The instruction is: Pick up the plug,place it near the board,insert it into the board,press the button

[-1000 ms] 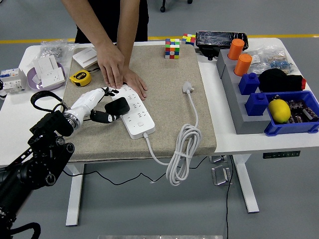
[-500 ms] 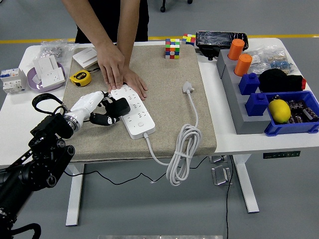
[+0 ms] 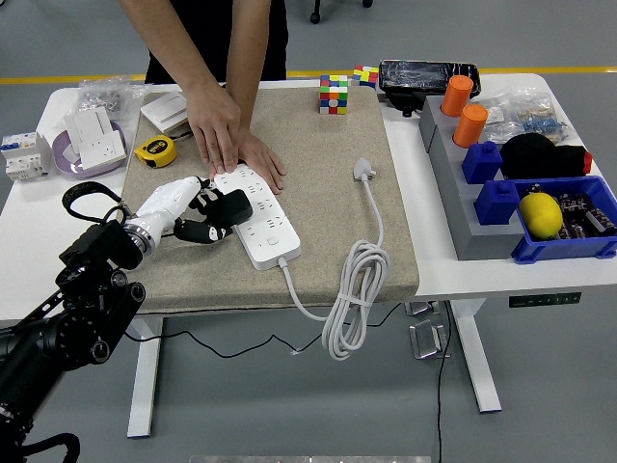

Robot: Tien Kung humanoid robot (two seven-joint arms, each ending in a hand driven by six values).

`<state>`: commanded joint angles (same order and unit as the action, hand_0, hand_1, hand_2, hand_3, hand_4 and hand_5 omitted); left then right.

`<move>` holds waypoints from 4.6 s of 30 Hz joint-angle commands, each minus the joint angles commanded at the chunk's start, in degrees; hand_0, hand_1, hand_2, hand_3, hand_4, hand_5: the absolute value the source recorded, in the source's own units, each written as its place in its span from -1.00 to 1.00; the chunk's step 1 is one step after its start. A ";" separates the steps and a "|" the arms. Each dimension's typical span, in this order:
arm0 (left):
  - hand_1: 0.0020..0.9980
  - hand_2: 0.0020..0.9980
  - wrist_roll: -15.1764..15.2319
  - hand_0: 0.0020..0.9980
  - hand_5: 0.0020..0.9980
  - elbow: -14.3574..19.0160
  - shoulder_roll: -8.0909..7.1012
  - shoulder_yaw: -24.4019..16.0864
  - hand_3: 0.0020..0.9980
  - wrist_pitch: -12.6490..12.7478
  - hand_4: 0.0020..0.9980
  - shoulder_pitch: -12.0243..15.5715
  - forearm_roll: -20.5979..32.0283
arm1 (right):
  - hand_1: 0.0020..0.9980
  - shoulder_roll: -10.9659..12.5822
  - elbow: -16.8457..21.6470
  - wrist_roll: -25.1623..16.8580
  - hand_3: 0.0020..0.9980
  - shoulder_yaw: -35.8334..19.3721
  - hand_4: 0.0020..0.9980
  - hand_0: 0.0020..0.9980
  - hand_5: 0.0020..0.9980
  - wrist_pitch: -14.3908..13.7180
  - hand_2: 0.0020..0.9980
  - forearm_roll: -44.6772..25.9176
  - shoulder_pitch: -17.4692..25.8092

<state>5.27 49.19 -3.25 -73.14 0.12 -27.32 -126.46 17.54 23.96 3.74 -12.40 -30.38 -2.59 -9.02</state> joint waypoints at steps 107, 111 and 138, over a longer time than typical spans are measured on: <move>-0.41 -0.44 0.36 -0.15 -0.52 4.38 0.33 -18.27 -0.37 -0.65 -0.03 11.52 6.47 | 0.58 -0.42 -0.05 -0.09 0.51 -0.78 1.00 0.64 1.00 -0.19 0.51 -0.34 0.70; -0.26 -0.35 0.56 -0.13 -0.49 4.38 0.36 -18.21 -0.29 -0.98 0.11 11.62 6.15 | 0.58 -0.50 -0.06 -0.11 0.51 -0.79 1.00 0.64 1.00 -0.18 0.51 -0.35 0.79; 0.81 0.73 1.80 0.66 0.56 7.92 0.11 -20.47 0.72 -5.29 1.00 11.27 12.54 | 0.58 -0.53 -0.04 -0.23 0.51 -1.11 1.00 0.64 1.00 -0.04 0.50 -0.48 0.39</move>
<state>7.06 57.11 -3.14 -93.61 -5.17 -16.05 -113.92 17.02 23.92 3.51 -13.50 -30.42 -3.08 -8.63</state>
